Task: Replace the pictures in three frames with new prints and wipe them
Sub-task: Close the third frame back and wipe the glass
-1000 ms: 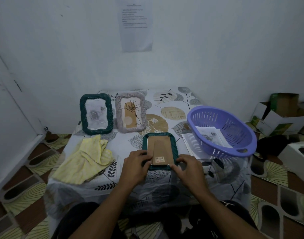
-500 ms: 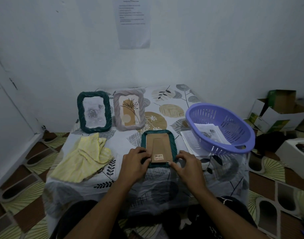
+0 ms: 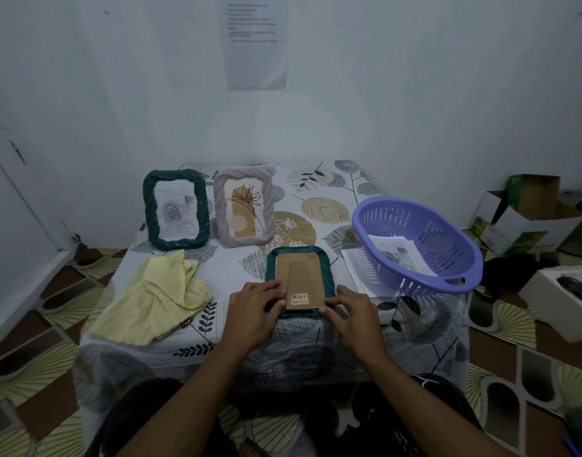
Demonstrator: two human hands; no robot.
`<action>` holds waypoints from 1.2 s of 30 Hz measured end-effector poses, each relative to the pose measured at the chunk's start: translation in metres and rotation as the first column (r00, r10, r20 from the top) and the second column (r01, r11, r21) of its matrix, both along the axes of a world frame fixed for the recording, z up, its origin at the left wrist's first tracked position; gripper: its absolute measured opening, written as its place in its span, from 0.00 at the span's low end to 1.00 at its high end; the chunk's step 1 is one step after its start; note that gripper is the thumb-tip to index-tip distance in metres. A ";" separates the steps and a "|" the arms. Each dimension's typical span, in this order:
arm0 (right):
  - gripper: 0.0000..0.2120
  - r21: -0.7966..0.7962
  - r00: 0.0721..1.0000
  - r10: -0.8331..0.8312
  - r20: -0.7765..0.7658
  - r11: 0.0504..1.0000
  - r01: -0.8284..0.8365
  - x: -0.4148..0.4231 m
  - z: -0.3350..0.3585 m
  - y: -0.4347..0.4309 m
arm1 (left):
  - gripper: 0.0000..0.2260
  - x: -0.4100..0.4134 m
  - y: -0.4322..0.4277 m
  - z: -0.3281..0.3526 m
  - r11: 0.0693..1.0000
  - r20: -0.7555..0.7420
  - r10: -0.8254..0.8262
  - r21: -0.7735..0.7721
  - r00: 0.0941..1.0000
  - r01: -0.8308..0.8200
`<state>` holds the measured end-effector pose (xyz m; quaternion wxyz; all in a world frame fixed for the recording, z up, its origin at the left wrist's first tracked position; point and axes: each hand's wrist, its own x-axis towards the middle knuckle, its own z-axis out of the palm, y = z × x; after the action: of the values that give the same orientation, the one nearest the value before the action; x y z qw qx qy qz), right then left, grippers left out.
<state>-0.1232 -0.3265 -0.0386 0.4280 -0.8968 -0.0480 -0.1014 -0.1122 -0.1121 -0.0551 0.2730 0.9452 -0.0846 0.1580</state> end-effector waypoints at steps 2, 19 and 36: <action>0.06 -0.010 1.000 0.015 0.007 1.000 -0.015 0.000 0.002 0.000 | 0.17 0.000 0.000 0.000 1.000 -0.008 0.000 0.003 1.000 0.000; 0.09 -0.013 0.996 0.080 0.025 0.997 -0.080 0.008 -0.013 -0.001 | 0.16 0.000 0.000 0.003 1.000 -0.022 0.001 0.008 1.000 -0.001; 0.09 -0.198 0.995 0.032 0.098 0.980 -0.012 0.022 -0.001 0.001 | 0.10 -0.014 0.005 0.008 0.995 0.027 0.016 -0.101 1.000 -0.013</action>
<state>-0.1011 -0.3260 -0.0397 0.3351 -0.9279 -0.0892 -0.1367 -0.1265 -0.1068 -0.0472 0.3178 0.9286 -0.0733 0.1772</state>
